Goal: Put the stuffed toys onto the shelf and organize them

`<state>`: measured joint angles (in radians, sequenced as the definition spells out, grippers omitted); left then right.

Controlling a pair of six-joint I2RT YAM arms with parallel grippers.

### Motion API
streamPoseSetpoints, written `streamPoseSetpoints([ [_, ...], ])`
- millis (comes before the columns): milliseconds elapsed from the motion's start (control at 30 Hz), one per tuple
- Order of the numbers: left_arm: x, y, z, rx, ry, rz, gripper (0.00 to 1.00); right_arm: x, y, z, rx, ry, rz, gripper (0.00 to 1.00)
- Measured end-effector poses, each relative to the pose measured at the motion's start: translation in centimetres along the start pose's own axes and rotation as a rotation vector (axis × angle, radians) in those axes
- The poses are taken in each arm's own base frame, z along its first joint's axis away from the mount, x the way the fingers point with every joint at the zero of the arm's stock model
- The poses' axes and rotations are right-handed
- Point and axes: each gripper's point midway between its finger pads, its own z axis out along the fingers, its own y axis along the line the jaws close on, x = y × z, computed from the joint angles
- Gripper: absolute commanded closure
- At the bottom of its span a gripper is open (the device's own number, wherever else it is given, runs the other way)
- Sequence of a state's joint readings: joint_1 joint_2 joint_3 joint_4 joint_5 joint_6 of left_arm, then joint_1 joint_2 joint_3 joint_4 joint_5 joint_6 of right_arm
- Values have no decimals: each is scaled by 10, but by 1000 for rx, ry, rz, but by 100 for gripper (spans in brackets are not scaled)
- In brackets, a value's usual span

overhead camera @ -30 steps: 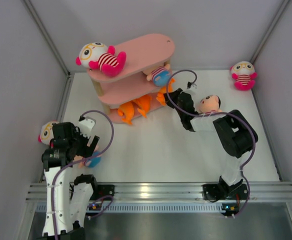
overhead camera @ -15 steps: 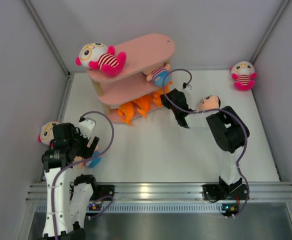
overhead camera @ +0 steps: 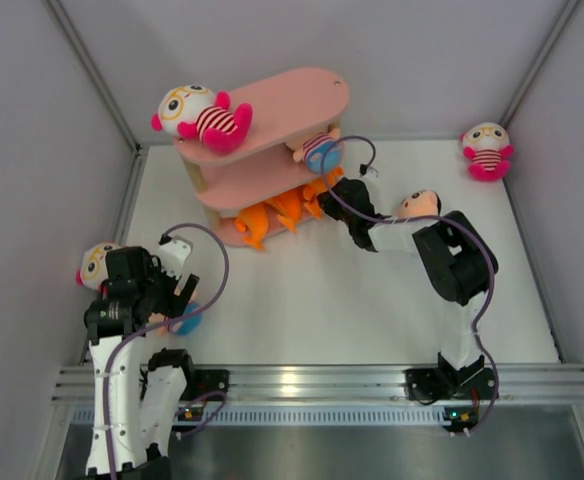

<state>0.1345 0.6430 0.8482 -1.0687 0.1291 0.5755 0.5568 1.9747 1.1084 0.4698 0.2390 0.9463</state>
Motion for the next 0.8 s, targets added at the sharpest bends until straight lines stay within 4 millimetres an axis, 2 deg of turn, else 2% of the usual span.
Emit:
streamPoseSetpoints([
  [67, 0, 0, 0, 0, 0, 0, 5, -1, 5, 0, -13, 3, 1, 78],
  [100, 0, 0, 0, 0, 0, 0, 5, -2, 7, 1, -18, 5, 1, 68],
  [300, 0, 1, -1, -7, -3, 1, 5, 2, 10, 0, -29, 30, 1, 38],
  [467, 1, 2, -1, -14, 1, 2, 5, 6, 0, -8, 5, 59, -33, 29],
  [567, 1, 2, -1, -16, 2, 2, 5, 0, -8, -29, 49, 86, -107, 26],
  [700, 1, 2, -2, -18, -2, 5, 5, -29, 1, -66, 65, 92, -218, 25],
  [800, 0, 2, -3, -16, -7, 5, 5, -54, 6, -106, 55, 79, -281, 23],
])
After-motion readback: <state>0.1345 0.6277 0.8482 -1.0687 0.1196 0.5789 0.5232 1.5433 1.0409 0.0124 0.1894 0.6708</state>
